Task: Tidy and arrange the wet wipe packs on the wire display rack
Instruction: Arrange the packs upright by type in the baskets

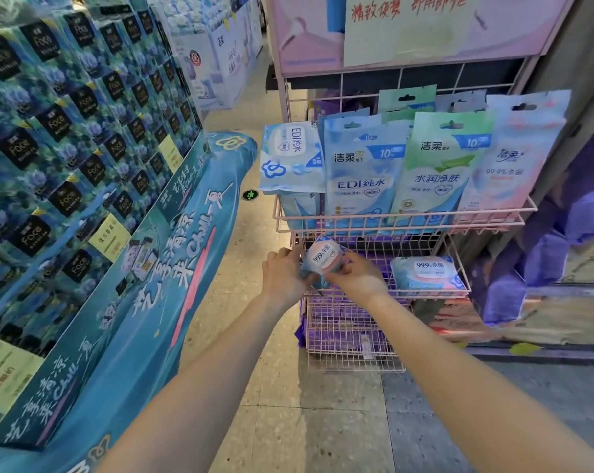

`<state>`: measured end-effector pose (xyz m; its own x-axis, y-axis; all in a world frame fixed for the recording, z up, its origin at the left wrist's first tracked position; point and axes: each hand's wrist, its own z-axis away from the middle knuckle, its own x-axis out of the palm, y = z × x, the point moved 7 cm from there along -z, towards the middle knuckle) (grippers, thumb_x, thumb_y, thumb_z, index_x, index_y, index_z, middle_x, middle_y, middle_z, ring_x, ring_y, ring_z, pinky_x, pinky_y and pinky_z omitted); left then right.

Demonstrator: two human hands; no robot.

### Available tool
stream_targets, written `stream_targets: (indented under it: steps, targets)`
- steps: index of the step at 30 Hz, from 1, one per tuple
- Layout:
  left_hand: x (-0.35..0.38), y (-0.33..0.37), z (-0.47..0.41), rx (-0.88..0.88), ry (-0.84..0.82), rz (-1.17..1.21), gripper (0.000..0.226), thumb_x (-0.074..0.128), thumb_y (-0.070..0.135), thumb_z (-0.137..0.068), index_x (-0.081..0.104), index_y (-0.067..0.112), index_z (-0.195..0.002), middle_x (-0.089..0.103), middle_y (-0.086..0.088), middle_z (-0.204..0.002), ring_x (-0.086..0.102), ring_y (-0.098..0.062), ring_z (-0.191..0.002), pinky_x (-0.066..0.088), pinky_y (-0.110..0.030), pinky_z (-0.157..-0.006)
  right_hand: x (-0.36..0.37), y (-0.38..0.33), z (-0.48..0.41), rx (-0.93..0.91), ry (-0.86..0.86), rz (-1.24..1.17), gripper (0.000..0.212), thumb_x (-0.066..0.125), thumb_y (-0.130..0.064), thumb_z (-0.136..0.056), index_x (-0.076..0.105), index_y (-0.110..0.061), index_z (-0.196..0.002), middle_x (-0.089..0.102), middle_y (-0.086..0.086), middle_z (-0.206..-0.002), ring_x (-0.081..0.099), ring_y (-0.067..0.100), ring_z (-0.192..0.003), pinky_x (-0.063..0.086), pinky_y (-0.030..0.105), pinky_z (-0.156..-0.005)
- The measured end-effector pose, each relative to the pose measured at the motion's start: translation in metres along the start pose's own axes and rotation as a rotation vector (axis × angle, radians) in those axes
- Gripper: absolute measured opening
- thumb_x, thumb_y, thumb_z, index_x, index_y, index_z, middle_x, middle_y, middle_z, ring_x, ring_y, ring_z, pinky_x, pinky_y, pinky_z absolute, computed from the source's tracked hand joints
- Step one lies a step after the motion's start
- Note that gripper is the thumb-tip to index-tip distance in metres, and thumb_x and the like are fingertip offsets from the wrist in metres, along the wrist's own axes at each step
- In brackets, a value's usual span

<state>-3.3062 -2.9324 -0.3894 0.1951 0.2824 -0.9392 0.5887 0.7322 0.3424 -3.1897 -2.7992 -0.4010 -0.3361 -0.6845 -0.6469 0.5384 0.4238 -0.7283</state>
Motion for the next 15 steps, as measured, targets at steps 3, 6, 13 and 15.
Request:
stream_targets:
  steps: [3,6,13,15]
  targets:
    - [0.001,0.000,-0.003,0.006,-0.009,-0.010,0.061,0.071,0.058,-0.086,0.063,0.026,-0.138,0.065,-0.006,-0.125,0.053,-0.030,-0.118,0.039,-0.041,-0.090,0.001,-0.002,0.003,-0.018,0.027,0.029,0.031,0.073,-0.039,-0.086,0.063,-0.034,-0.115,0.070,-0.009,-0.095,0.065,0.014,-0.083,0.046,0.025,-0.060]
    - [-0.001,-0.004,-0.003,0.004,0.017,0.063,0.058,0.077,0.056,-0.082,0.069,0.026,-0.131,0.065,-0.006,-0.119,0.056,-0.031,-0.113,0.042,-0.043,-0.090,0.003,0.001,0.005,-0.038,0.081,0.065,0.039,0.072,-0.044,-0.085,0.060,-0.039,-0.121,0.071,-0.011,-0.097,0.068,0.016,-0.087,0.058,0.034,-0.073]
    - [-0.011,-0.009,0.008,-0.022,0.177,0.199,0.054,0.074,0.064,-0.080,0.075,0.021,-0.112,0.069,0.000,-0.104,0.058,-0.026,-0.101,0.039,-0.040,-0.084,0.002,-0.015,0.007,-0.132,0.207,-0.172,0.057,0.066,-0.029,-0.094,0.048,-0.034,-0.149,0.067,-0.004,-0.130,0.066,0.016,-0.110,0.055,0.040,-0.094]
    - [-0.009,-0.011,0.010,-0.067,0.155,0.158,0.053,0.071,0.070,-0.080,0.074,0.022,-0.103,0.069,0.001,-0.099,0.058,-0.026,-0.099,0.039,-0.040,-0.080,0.007,-0.018,0.001,-0.087,0.109,-0.177,0.056,0.065,-0.028,-0.097,0.047,-0.032,-0.150,0.060,-0.003,-0.143,0.064,0.018,-0.117,0.057,0.032,-0.086]
